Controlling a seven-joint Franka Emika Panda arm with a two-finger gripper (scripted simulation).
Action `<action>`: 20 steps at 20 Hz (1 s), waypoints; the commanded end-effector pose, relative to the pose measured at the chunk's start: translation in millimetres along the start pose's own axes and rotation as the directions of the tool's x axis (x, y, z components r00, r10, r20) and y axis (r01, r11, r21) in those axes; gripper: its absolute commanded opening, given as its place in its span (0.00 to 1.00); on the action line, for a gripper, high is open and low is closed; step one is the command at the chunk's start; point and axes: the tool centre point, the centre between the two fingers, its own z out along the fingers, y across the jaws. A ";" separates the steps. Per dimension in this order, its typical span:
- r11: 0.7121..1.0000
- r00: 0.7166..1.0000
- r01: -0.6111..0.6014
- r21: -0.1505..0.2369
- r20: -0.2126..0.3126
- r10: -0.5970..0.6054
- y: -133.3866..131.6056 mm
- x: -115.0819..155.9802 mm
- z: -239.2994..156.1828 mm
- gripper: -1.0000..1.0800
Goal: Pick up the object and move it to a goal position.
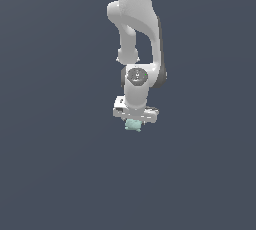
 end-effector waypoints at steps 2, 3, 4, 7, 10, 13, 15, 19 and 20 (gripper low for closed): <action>1.000 1.000 0.001 0.000 0.000 -0.001 -0.2 -0.3 -0.8 0.00; 1.000 1.000 0.001 0.000 0.000 -0.001 0.0 -0.4 -2.2 0.00; 1.000 1.000 0.001 0.000 0.000 -0.001 0.2 -0.5 -4.0 0.00; 1.000 1.000 0.001 0.000 0.000 -0.001 1.4 -1.3 -12.8 0.00; 1.000 1.000 0.001 0.000 0.001 -0.001 3.2 -2.3 -26.2 0.00; 1.000 1.000 0.001 0.000 0.001 -0.001 5.7 -3.8 -45.0 0.00; 1.000 1.000 0.001 0.000 0.001 -0.001 7.7 -5.0 -60.6 0.00; 1.000 1.000 0.001 0.000 0.002 -0.001 12.6 -7.6 -97.9 0.00; 1.000 1.000 0.001 0.000 0.002 -0.001 14.0 -8.4 -108.6 0.00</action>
